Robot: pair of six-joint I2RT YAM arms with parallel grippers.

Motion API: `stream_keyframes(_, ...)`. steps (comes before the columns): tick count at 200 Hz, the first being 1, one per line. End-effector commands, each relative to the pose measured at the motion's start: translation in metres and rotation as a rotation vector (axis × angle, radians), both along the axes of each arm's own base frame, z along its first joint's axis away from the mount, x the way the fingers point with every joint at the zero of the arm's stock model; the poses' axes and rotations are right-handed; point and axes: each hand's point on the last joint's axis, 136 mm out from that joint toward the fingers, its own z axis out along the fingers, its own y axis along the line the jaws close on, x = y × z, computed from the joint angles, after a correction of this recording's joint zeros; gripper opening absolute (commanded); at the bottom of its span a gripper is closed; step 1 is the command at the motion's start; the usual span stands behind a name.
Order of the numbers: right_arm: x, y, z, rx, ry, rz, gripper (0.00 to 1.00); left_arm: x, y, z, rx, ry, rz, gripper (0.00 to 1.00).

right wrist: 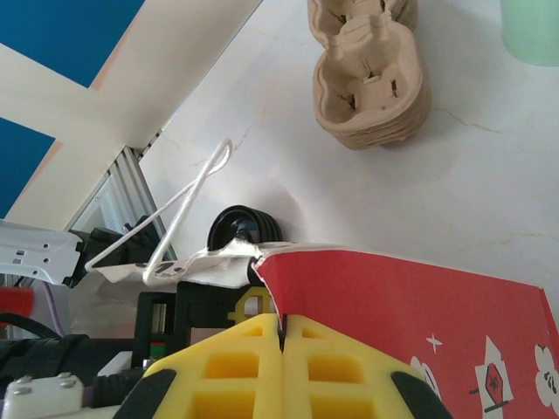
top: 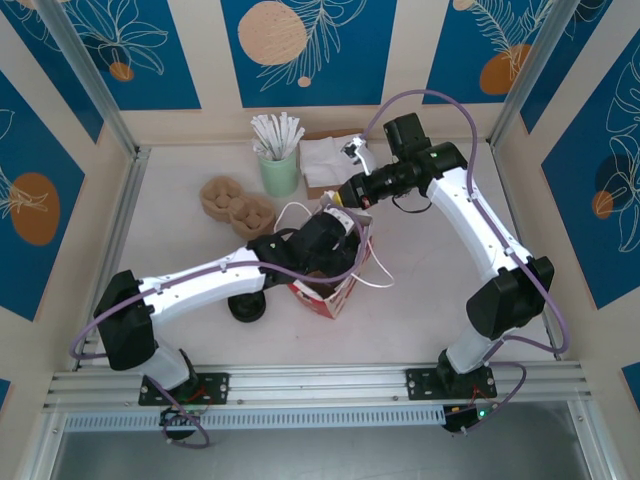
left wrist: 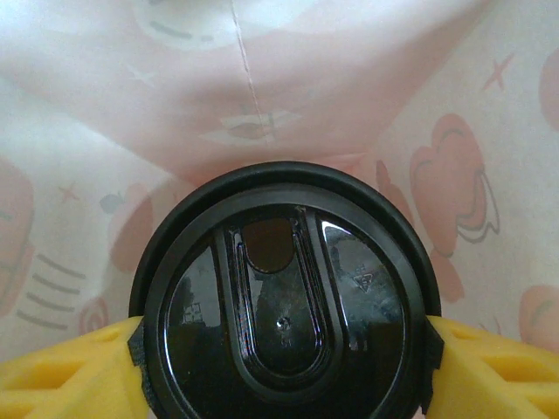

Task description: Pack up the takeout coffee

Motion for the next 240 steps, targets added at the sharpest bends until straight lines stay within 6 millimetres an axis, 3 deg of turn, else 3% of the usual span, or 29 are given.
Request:
stream_keyframes(1,0.003,0.006,0.015,0.048,-0.033,0.013,0.00,0.001,0.011,-0.012,0.047,0.047,0.005,0.72)
stream_keyframes(47,0.004,0.009,0.017,0.082,-0.018,0.027,0.00,0.017,0.004,-0.005,0.012,0.040,-0.002,0.72)
stream_keyframes(240,0.024,0.013,0.000,0.102,0.028,0.020,0.00,0.039,-0.004,-0.035,0.015,0.102,0.019,0.72)
